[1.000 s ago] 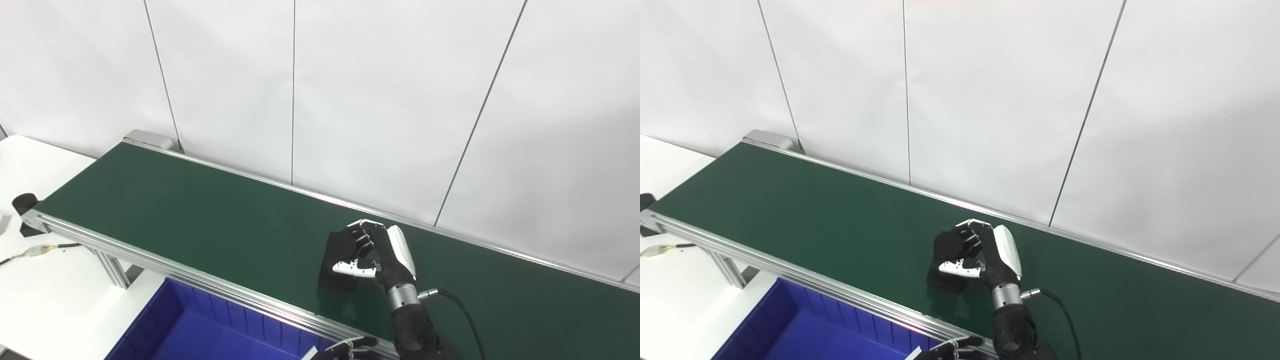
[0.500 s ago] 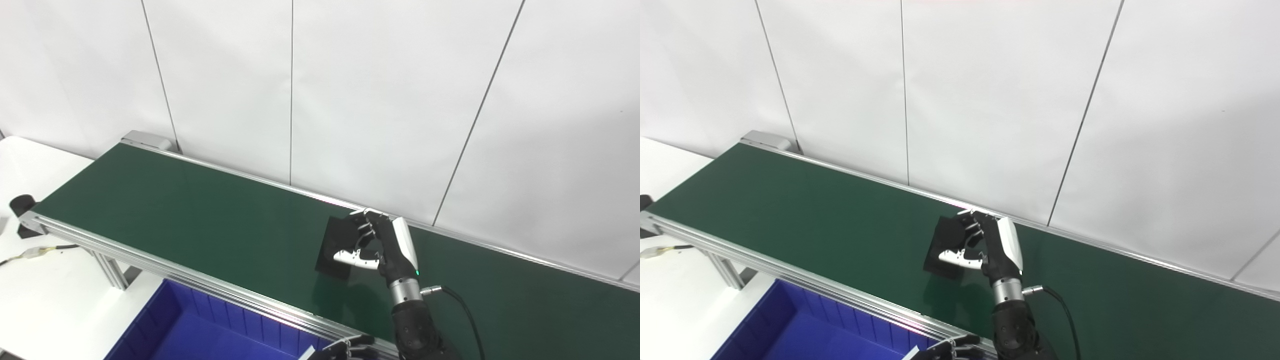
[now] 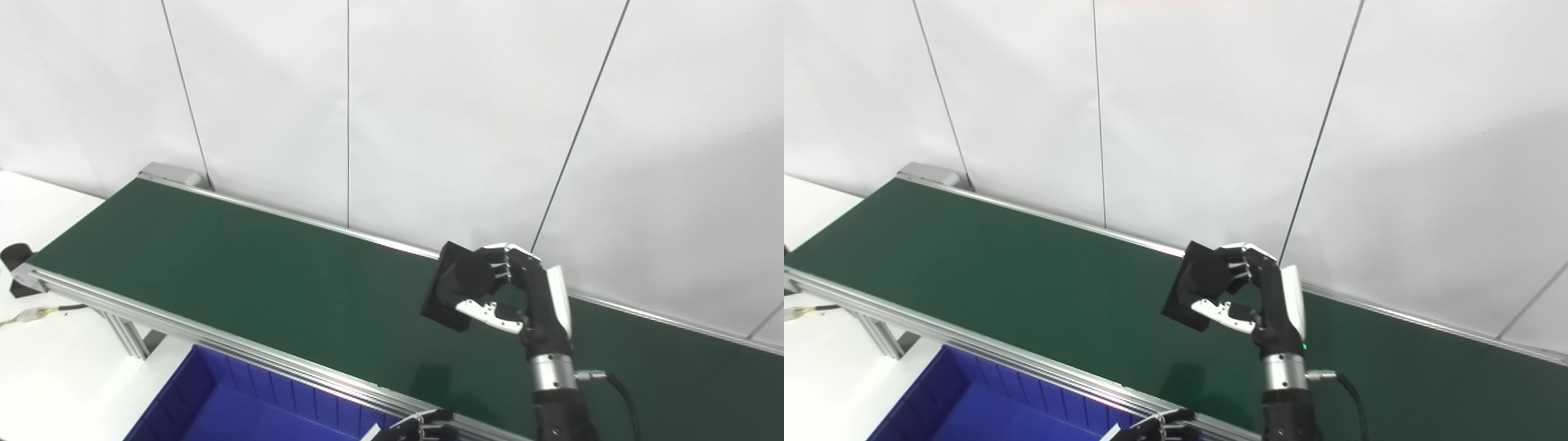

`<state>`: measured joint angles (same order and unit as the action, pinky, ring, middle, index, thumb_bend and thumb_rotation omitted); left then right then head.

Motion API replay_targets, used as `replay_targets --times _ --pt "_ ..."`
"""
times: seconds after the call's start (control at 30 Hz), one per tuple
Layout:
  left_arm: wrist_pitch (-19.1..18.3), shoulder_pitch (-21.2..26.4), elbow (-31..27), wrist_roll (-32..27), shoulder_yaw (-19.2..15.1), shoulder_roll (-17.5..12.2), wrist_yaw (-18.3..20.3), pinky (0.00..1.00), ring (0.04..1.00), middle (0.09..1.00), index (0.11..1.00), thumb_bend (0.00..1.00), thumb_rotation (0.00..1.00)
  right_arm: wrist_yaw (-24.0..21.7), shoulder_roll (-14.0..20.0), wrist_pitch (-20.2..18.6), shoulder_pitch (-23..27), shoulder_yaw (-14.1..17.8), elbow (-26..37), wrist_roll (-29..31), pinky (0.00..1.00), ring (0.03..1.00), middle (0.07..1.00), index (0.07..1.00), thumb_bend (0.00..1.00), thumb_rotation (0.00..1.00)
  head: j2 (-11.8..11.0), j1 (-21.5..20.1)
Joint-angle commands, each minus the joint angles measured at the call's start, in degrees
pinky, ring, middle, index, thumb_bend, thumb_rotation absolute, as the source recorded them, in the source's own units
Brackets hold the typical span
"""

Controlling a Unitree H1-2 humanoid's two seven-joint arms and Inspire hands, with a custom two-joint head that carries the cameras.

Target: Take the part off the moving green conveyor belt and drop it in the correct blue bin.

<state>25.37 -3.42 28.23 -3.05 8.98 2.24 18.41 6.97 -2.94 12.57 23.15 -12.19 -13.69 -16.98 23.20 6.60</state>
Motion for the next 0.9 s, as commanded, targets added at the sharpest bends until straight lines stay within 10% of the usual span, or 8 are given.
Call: replay_targets --times 0.0,0.3,0.87 --pt "1.3 0.2 -1.9 -0.2 0.3 0.0 -0.1 0.66 0.752 0.788 0.855 1.0 0.37 -1.3 -0.3 -1.5 0.1 0.7 5.2 1.1 0.33 0.457 0.526 0.511 0.5 0.0 0.2 -0.7" --pt "0.9 -0.6 -3.9 -0.2 0.5 -0.6 0.0 0.65 0.763 0.8 0.865 1.0 0.38 -3.6 1.8 -5.6 -6.5 2.9 17.9 1.1 0.35 0.456 0.512 0.518 0.5 0.0 1.7 -4.0" --pt "-5.1 -4.6 -14.9 -3.1 0.6 -3.9 1.4 0.75 0.821 0.84 0.9 0.96 0.46 -4.8 2.7 -11.5 -20.5 5.0 34.5 -1.1 0.33 0.457 0.525 0.518 0.5 0.0 12.2 -15.5"
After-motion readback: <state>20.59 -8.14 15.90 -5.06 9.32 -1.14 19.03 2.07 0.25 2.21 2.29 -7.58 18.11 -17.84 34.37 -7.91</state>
